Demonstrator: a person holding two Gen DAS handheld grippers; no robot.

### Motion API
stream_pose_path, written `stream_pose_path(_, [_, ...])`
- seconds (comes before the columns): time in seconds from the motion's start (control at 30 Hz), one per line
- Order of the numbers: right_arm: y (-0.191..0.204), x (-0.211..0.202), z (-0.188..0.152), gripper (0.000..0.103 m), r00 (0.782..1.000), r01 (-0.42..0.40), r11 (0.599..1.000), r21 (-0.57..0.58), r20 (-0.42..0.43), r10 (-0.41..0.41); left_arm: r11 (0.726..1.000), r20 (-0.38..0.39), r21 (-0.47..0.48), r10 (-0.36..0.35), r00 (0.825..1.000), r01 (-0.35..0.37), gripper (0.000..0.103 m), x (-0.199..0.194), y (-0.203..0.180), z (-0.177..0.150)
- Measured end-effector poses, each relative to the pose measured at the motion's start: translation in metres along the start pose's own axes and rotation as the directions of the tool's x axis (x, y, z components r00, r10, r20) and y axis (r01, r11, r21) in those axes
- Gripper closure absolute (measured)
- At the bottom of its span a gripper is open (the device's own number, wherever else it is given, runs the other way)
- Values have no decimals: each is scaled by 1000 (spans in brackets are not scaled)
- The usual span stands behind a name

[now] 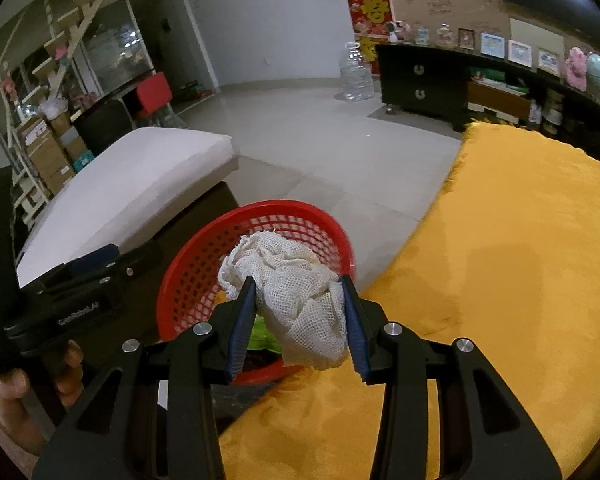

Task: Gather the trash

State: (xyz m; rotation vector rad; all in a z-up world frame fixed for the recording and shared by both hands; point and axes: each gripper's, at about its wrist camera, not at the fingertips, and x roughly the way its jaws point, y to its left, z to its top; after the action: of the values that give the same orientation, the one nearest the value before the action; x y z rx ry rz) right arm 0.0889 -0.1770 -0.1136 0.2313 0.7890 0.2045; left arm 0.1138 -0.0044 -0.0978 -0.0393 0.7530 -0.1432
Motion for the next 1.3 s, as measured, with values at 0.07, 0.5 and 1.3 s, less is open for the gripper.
stream_pose_path(0.07, [5, 6, 2, 62, 1000, -12, 1000, -5, -9, 11, 1000, 11, 0, 14, 1000, -14, 19, -2, 4, 2])
stream_pose_path(0.5, [21, 45, 6, 57, 987, -135, 989, 65, -84, 140, 998, 50, -41, 46, 998, -44, 19, -10, 26, 8])
stream_pose_path(1.3, [13, -24, -11, 21, 990, 128, 989, -74, 75, -123, 996, 121, 69, 47, 992, -55, 10, -36, 8, -6])
